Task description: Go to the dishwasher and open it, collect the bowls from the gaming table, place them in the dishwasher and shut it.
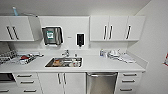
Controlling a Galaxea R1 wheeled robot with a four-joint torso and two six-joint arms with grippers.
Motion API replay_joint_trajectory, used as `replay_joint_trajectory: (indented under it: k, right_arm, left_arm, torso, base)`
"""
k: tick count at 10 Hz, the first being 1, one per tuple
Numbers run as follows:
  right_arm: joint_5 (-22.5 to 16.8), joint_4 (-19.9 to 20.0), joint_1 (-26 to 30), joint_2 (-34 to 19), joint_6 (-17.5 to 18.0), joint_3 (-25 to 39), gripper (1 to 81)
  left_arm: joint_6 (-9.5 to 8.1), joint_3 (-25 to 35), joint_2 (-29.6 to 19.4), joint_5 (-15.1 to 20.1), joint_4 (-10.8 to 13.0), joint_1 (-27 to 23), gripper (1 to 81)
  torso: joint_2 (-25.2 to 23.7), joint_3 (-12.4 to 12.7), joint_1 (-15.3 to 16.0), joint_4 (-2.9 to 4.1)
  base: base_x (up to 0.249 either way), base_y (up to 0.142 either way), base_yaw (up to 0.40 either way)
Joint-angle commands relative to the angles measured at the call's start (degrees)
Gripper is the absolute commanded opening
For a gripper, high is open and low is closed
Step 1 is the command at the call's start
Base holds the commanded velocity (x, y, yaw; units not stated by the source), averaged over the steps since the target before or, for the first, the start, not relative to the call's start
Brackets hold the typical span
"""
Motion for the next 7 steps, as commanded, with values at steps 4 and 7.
replay_joint_trajectory:
  k: [4,7]
  right_arm:
    - [-2.8,-0.2,2.9,-0.3,-0.1,0.5,81.1]
    - [-2.8,-0.2,2.9,-0.3,-0.1,0.5,81.1]
  left_arm:
    - [-0.02,0.5,-0.6,2.4,0.7,-3.2,81.1]
    - [-0.02,0.5,-0.6,2.5,0.7,-3.2,81.1]
  torso:
    - [-0.1,0.0,0.0,0.00]
    - [0.0,0.0,0.0,0.00]
  base:
    - [0.148,0.000,0.000]
    - [0.148,0.000,0.000]
